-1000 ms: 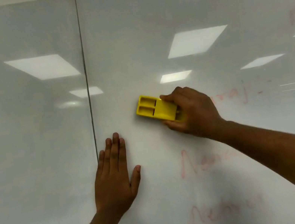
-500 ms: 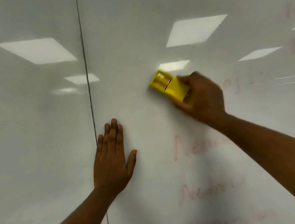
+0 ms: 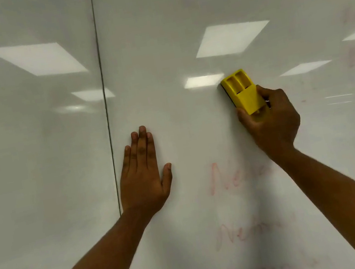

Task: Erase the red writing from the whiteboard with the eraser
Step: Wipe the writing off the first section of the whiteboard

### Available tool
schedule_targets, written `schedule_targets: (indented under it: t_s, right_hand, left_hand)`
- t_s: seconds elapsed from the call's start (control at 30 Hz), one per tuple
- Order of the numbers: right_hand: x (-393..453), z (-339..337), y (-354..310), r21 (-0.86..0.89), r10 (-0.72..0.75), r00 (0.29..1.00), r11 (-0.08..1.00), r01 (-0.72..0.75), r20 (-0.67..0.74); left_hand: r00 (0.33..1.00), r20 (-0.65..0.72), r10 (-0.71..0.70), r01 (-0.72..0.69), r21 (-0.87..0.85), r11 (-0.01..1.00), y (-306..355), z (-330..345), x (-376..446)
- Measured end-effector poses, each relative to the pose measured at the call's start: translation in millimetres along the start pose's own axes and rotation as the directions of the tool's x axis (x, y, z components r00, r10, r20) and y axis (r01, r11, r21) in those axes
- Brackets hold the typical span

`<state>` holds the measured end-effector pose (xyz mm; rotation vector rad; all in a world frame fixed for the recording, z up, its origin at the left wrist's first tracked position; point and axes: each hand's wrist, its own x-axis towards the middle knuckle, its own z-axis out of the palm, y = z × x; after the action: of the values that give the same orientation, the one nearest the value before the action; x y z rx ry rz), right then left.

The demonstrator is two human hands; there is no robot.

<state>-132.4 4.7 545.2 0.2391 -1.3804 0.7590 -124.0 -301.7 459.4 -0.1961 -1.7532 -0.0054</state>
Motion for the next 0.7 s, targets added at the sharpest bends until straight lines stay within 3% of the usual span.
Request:
schedule_targets:
  t_s: [0.07,0.13,0.2,0.27,0.33,0.4,0.47,0.57,0.63,0.7]
  right_hand:
    - [-26.0,2.1,-2.9,-0.042,-0.141,0.990,0.989,0.142,0.025]
    - [-54.6,1.9,-1.4,-0.064,-0.430,0.892,0.895,0.441,0.141]
    - [-52.5,-4.6,6.4,-0.048,-0.534,0.815,0.830,0.556,0.226]
    - [-33.1,-9.8,18.0,-0.112,-0.403,0.901,0.900,0.422,0.159]
    - [-13.1,-15.1,25.0,-0.068,-0.113,0.993,0.991,0.115,0.034]
    - [-11.1,-14.8,21.2,0.002,0.059,0.998,0.998,-0.059,-0.032]
    - [-26.0,-13.0,16.8,-0.039,-0.066,0.998,0.997,0.067,0.024]
    - [-39.4,-20.4,22.1,-0.115,-0.332,0.917,0.925,0.363,0.221]
    - [-25.3,-28.3,33.1,-0.160,-0.271,0.942,0.939,0.303,0.196]
    - [-4.3,-35.1,41.3,-0.108,-0.044,0.994,0.993,0.055,0.102]
  left_hand:
    - [1.000,-0.001,0.007,-0.007,-0.008,1.000,0.7,0.3,0.2]
    - [1.000,-0.012,0.015,-0.015,-0.005,1.000,-0.3,-0.4,-0.4]
    - [1.000,-0.023,0.019,-0.019,0.000,1.000,-1.6,-0.7,-0.8]
    - [1.000,-0.020,0.021,-0.021,0.003,1.000,-1.6,-0.7,-1.1]
    - [1.000,-0.019,0.024,-0.024,0.002,1.000,-1.3,0.5,-1.2]
    - [1.000,-0.015,0.021,-0.020,0.013,1.000,-1.8,1.7,-1.2]
    - [1.000,-0.008,0.018,-0.018,0.020,1.000,-2.4,1.9,-0.8]
    - [1.000,0.017,0.016,-0.016,0.022,1.000,-2.1,-0.8,-0.1]
    - [0.999,0.044,0.001,-0.002,0.021,1.000,0.5,-2.8,-0.5]
    - [0.998,0.064,-0.025,0.024,0.019,1.000,3.1,-4.3,-1.6]
